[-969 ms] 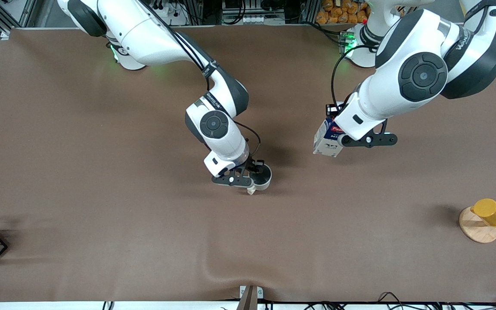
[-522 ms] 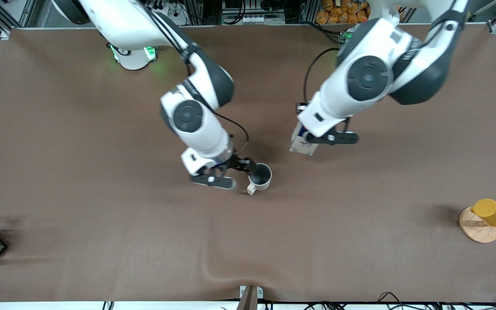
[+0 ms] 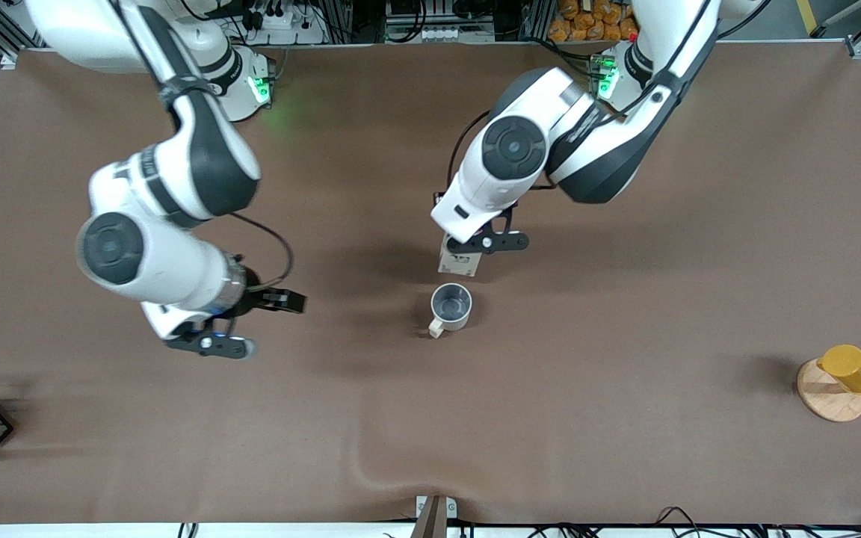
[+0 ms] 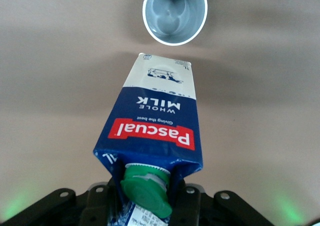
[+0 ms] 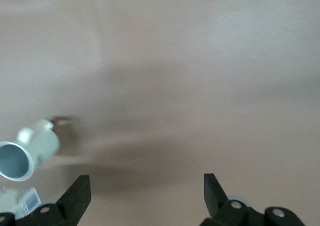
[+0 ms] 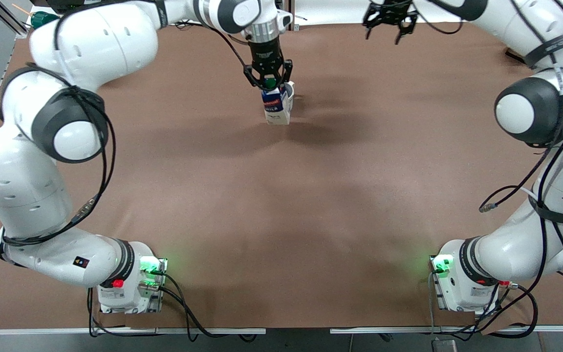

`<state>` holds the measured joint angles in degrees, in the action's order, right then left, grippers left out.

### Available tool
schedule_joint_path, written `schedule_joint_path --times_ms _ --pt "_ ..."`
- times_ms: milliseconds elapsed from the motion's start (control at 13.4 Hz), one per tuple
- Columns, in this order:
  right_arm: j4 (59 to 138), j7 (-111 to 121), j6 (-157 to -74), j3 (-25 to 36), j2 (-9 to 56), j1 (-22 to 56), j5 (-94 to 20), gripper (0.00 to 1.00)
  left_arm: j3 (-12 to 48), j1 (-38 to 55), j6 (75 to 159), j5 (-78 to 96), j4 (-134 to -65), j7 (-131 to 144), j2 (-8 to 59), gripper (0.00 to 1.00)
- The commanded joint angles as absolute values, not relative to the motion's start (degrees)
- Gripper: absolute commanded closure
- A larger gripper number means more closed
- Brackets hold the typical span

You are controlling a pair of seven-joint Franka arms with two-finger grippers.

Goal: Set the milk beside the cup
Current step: 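Release the mug with the right gripper and withdraw it to rest, then lower the milk carton beside the mug with the left gripper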

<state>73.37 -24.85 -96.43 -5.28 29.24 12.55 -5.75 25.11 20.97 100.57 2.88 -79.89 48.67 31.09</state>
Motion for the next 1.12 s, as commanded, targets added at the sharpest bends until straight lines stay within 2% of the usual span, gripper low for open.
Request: schedule_joint_path --times_ms 0,224,522,671,894,1043 --pt "78.92 -15.87 -91.95 -6.06 21.64 5.30 -6.42 0.00 23.74 22.59 100.99 3.60 -75.33 50.01 36.11 0.61" --pt "83.22 -2.06 -91.32 -5.98 15.23 -2.00 -5.63 0.00 22.33 23.55 101.60 2.55 -75.15 49.92 36.47 0.61" --pt "90.34 2.28 -91.14 -5.98 3.71 -2.90 2.09 0.00 17.86 27.23 104.50 2.55 -74.97 50.19 38.41 0.60" --pt "90.18 8.92 -90.62 -3.10 2.03 -3.86 2.29 0.00 15.04 29.43 104.59 2.55 -74.88 50.01 38.93 0.60" --pt "88.95 10.28 -87.72 -1.32 0.71 -3.87 2.20 0.00 14.85 29.44 104.94 2.55 -74.88 50.36 39.02 0.60" --pt "88.95 9.85 -87.54 -0.62 -0.52 -3.87 2.11 0.00 14.77 29.09 106.17 2.55 -74.88 50.54 39.20 0.52"
